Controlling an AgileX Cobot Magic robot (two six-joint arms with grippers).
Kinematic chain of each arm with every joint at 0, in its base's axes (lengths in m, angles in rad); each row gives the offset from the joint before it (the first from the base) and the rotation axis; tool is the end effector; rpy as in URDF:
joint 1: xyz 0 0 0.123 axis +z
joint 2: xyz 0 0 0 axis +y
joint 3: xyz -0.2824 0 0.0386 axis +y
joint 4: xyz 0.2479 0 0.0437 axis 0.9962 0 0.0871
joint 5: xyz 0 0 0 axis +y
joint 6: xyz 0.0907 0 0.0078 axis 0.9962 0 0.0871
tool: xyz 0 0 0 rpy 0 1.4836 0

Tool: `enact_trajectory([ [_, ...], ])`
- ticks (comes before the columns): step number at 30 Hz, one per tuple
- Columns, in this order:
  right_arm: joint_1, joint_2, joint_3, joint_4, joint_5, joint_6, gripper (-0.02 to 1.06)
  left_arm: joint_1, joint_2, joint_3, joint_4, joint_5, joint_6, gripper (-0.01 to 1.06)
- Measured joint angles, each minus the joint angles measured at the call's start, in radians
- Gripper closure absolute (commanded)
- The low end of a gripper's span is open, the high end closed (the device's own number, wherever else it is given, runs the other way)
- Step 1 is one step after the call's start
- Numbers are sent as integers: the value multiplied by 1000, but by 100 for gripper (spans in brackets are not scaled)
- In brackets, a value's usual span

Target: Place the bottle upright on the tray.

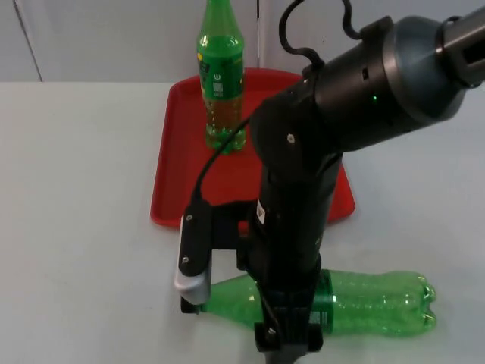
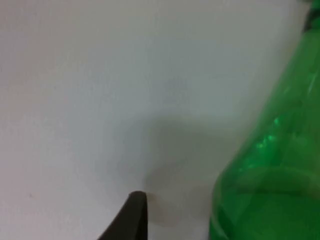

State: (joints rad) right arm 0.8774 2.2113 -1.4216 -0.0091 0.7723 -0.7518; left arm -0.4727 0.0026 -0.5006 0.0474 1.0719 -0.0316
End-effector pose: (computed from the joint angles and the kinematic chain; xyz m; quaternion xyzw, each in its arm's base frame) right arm 0.2650 0.3179 0.0905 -0.7287 0.6831 -0.0003 0.0481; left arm -0.0028 0.0057 0.2765 0.1864 0.8359 -0.1057 0.5053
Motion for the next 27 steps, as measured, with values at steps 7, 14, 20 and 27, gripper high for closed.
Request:
enact_trajectory([
  [7,0,0,0,9,-17,0,6,0,0,0,0,0,0,0],
  [14,0,0,0,9,-21,0,6,0,0,0,0,0,0,0],
  [20,0,21,0,9,-21,0,7,0,0,0,0,0,0,0],
  [27,0,32,0,24,-26,0,19,0,0,0,0,0,0,0],
])
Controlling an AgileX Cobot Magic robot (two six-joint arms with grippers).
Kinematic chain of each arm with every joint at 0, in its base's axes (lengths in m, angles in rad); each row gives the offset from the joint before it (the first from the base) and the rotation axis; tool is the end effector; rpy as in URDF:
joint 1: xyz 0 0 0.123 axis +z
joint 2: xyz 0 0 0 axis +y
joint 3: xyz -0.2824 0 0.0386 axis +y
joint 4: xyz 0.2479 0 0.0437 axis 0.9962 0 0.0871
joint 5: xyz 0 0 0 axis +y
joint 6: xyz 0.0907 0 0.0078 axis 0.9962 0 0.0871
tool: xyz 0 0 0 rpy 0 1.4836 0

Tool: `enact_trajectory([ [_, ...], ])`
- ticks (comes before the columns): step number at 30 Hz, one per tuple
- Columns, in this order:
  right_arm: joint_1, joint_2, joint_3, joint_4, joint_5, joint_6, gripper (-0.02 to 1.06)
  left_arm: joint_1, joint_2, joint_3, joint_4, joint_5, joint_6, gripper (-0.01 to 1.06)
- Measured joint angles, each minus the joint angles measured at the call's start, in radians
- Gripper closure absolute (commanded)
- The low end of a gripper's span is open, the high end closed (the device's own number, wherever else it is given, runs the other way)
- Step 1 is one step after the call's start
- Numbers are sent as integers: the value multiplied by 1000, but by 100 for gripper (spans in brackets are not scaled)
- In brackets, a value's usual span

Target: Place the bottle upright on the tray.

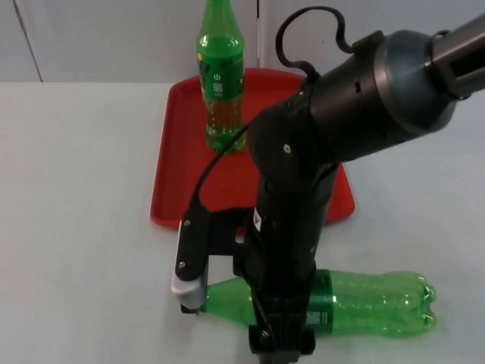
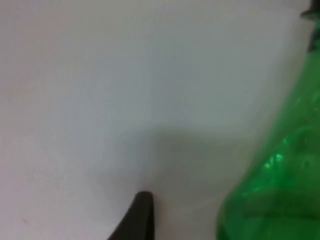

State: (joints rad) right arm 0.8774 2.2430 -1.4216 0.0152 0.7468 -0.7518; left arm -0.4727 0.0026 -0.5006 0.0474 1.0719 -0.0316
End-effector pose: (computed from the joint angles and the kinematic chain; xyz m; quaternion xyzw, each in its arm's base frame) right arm 0.2645 0.3197 0.0775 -0.7230 0.6893 0.0082 0.0445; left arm -0.0028 0.0057 0.2765 0.1864 0.8359 -0.1057 0.5053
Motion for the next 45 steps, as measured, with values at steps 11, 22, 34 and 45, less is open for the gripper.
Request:
enact_trajectory([
  [11,0,0,-2,-6,2,0,104,0,0,0,0,0,0,0],
  [22,0,-28,3,-29,32,0,105,0,0,0,0,0,0,0],
  [34,0,-254,6,-32,80,-2,105,0,0,0,0,0,0,0],
  [45,-9,-366,6,-34,90,-4,105,0,0,0,0,0,0,0],
])
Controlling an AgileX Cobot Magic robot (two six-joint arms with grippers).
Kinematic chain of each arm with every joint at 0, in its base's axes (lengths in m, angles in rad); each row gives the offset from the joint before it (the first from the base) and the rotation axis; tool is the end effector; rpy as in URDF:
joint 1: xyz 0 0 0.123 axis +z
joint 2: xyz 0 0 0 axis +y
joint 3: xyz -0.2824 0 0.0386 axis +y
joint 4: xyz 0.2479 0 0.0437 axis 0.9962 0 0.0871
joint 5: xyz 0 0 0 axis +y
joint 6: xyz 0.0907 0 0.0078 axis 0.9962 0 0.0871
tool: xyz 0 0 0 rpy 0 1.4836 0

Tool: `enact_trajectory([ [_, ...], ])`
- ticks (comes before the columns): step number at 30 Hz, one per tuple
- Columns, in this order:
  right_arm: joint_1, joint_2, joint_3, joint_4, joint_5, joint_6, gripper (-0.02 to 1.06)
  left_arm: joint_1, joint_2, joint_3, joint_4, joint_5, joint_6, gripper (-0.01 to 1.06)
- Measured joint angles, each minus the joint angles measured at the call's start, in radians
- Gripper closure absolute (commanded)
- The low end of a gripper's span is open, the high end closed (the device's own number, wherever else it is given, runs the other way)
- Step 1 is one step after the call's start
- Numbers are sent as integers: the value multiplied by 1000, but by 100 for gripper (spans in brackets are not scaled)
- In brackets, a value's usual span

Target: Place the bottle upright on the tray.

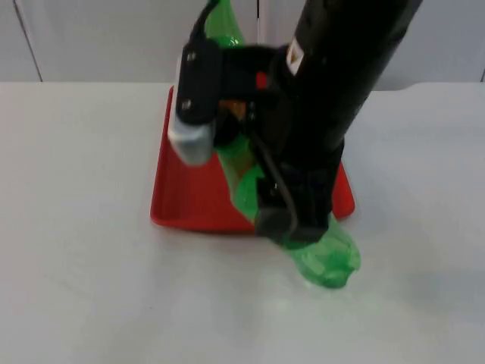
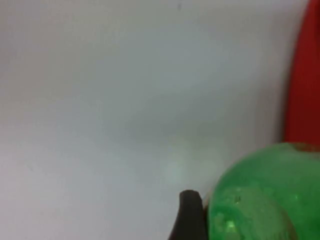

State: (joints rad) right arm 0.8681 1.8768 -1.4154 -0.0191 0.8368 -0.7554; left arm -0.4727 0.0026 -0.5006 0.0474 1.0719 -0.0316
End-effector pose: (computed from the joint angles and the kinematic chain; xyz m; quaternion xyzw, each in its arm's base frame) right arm 0.2564 0.3008 0.2242 -0.7172 0.6734 0.0020 0.1791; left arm -0.0028 0.0057 0.2765 0.1864 0.8359 -0.1057 0.5053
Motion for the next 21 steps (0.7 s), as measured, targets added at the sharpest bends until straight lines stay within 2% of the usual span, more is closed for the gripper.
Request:
enact_trajectory([
  [6,-89,-90,0,19,-44,12,105,0,0,0,0,0,0,0],
  [10,-217,-142,0,125,-144,19,105,0,0,0,0,0,0,0],
  [11,-217,-142,0,125,-144,19,105,0,0,0,0,0,0,0],
  [15,-306,-146,0,251,-263,19,105,0,0,0,0,0,0,0],
  [16,-306,-146,0,251,-263,19,105,0,0,0,0,0,0,0],
  [20,-369,-146,0,334,-440,46,105,0,0,0,0,0,0,0],
  [21,-369,-146,0,334,-440,46,105,0,0,0,0,0,0,0],
])
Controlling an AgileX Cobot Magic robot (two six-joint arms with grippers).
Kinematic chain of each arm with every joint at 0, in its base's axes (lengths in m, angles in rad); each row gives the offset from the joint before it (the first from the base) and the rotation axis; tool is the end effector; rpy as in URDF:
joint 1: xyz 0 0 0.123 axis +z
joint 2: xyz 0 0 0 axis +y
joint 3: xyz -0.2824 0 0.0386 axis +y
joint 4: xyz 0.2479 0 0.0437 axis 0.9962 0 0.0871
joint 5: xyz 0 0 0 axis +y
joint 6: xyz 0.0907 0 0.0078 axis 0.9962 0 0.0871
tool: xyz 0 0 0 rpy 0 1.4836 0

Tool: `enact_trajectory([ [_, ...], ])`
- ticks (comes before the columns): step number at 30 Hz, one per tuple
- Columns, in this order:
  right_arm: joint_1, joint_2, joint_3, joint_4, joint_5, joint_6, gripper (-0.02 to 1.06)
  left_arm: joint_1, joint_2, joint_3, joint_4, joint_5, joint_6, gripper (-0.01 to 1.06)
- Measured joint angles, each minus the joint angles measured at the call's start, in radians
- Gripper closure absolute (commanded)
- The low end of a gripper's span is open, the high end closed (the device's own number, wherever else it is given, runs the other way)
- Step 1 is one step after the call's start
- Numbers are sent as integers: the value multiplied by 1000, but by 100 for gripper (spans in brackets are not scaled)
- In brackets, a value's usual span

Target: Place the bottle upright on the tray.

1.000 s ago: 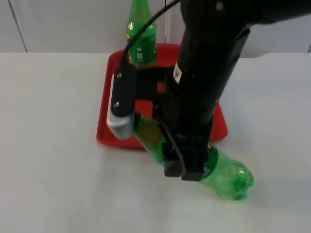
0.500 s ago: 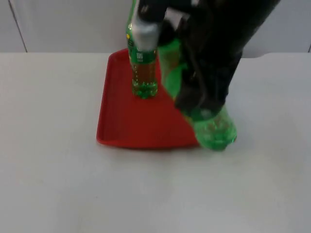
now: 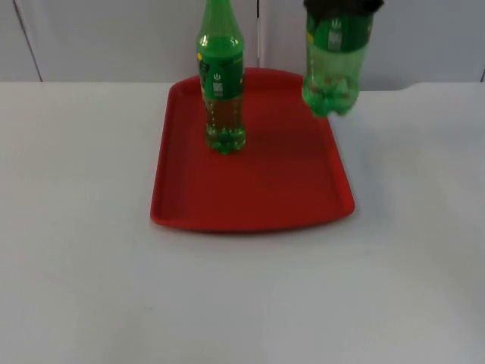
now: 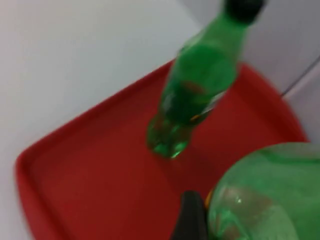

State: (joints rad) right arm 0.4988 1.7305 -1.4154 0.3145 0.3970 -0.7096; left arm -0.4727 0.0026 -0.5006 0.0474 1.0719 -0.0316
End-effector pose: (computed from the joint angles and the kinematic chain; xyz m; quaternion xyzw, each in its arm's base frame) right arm 0.3517 0.2040 0.3087 -0.4164 0.7810 0.0717 0.4600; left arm -0.0028 0.0057 0.2765 0.1864 0.8359 -0.1057 0.5053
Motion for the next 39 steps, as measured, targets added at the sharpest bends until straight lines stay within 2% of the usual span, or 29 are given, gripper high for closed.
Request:
enact_trajectory([
  [3,-28,3,0,55,-116,30,105,0,0,0,0,0,0,0],
  [7,-35,28,0,87,-182,36,105,0,0,0,0,0,0,0],
  [15,-35,146,0,122,-200,44,105,0,0,0,0,0,0,0],
  [20,-19,231,0,131,-255,45,105,0,0,0,0,0,0,0],
  [30,45,319,0,157,-315,47,105,0,0,0,0,0,0,0],
  [39,64,357,0,164,-370,67,105,0,0,0,0,0,0,0],
])
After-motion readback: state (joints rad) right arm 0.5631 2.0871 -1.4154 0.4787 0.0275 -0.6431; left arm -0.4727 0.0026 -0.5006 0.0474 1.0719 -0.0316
